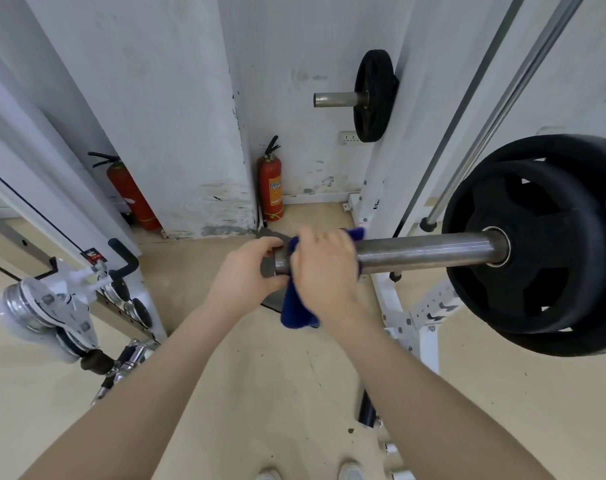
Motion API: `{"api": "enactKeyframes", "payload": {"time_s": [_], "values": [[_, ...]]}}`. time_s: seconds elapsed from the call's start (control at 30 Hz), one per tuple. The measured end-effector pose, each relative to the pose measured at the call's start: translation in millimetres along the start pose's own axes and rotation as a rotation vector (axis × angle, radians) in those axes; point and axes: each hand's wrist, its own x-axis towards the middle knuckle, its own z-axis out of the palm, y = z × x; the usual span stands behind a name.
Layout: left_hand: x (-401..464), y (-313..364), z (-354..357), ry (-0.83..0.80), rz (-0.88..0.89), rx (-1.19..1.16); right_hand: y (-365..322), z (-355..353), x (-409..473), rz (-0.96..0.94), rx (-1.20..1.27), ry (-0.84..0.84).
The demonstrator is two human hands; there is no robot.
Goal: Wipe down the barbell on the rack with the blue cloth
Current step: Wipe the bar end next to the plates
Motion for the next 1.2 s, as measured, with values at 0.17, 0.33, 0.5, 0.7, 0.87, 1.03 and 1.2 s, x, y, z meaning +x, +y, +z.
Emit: {"api": "enactKeyframes", "payload": {"time_s": [0.17,0.33,0.5,0.7,0.87,1.03,1.2], "values": [[1,-13,-13,-0.141,-0.027,-0.264,20,4,-1,-0.136,-0.005,0.013],[2,-21,-14,-0.161,-0.033,-0.33,16,-9,10,0.146,-0.073,-0.031],[4,-23,-13,-0.151,-0.014,-0.315,-26,4,4,-0.117,0.046,0.021],[6,-25,-13,-0.152,-0.003,-0.282,37,-9,21,0.337,-0.134,-0.007],[5,-23,-13,-0.154,0.001,-0.257,-17,4,24,0.077,0.018,-0.068],[-2,-20,-7,-0.114,-0.014,-0.278,20,-10,17,-0.043,0.034,-0.086],[-1,-12,-10,-0.158,-0.035,-0.169,75,-11,10,0.316,-0.029,0.12]]}}
